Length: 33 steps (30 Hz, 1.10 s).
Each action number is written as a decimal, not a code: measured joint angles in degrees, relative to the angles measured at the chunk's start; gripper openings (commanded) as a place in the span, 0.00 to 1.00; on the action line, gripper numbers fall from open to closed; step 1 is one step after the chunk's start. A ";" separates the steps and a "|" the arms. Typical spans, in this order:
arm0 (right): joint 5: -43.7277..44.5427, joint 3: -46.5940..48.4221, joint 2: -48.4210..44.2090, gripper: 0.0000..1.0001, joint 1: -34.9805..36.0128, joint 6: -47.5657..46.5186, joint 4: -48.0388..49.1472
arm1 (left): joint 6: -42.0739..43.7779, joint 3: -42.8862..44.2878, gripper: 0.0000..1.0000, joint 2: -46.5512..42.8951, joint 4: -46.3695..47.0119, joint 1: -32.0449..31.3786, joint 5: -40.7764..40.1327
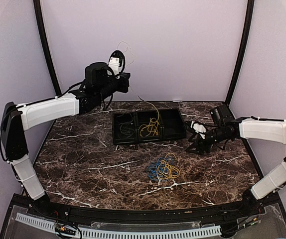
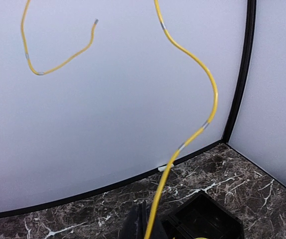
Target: Untangle the cables
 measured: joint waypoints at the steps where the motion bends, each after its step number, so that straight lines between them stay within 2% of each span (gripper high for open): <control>1: 0.00 0.04 0.00 0.62 0.00 0.00 -0.02 | 0.44 1.18 0.00 0.35 -1.20 0.07 -1.03; 8: -0.09 0.07 -0.02 0.62 0.00 0.00 -0.11 | 2.91 4.72 0.00 5.42 -5.27 0.26 -3.87; 13: -0.09 0.07 -0.02 0.62 0.00 0.02 -0.20 | 3.06 5.88 0.00 12.31 -6.36 0.26 -3.67; 22: 1.14 0.70 -0.24 0.62 -0.02 3.10 0.15 | 0.42 7.76 0.00 18.32 -6.36 -0.24 1.16; 28: 0.92 12.17 4.61 0.63 -0.11 9.60 0.15 | -1.86 8.90 0.00 19.80 -6.19 -2.43 4.11; 33: 0.68 24.06 14.56 0.64 -0.11 14.01 0.04 | -4.57 8.90 0.00 22.01 -6.36 -4.00 5.53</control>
